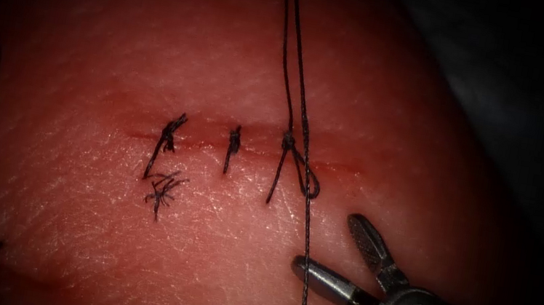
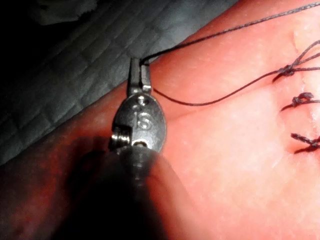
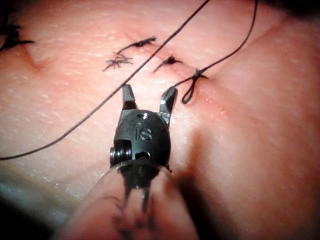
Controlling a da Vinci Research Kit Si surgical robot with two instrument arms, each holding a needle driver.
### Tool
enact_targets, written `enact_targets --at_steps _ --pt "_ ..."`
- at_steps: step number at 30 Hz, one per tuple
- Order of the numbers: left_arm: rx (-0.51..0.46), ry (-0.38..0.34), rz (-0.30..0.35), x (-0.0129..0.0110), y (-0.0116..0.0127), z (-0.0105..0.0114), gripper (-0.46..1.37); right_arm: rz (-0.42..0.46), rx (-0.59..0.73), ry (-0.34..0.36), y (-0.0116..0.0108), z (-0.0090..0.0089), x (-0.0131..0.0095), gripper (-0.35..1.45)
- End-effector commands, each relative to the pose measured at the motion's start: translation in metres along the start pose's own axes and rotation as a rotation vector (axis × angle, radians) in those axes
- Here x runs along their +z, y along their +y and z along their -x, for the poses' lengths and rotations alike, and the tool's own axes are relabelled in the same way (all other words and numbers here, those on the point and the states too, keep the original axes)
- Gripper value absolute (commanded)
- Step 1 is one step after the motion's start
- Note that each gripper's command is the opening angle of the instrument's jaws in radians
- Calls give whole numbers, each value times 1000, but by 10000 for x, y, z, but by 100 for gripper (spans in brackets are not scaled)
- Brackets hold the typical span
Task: Wound Closure
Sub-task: Pull the right gripper down and the left gripper up to tighten the suture
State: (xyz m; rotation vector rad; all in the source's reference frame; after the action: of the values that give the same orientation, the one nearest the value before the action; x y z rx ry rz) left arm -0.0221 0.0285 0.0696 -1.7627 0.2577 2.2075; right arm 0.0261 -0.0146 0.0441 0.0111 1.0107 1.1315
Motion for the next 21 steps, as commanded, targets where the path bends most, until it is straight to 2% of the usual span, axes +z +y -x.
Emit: enact_targets --at_steps 1,13,21 --pt "-1 2 1 -1 0 0 -35 2 6 -1 2 -1 1 51" --pt "0 35 35 -15 2 -13 -35 -1 112 -61 24 -7 11 44" --pt "-11 79 88 -23 10 -29 -35 7 142 -109 38 -3 27 37"
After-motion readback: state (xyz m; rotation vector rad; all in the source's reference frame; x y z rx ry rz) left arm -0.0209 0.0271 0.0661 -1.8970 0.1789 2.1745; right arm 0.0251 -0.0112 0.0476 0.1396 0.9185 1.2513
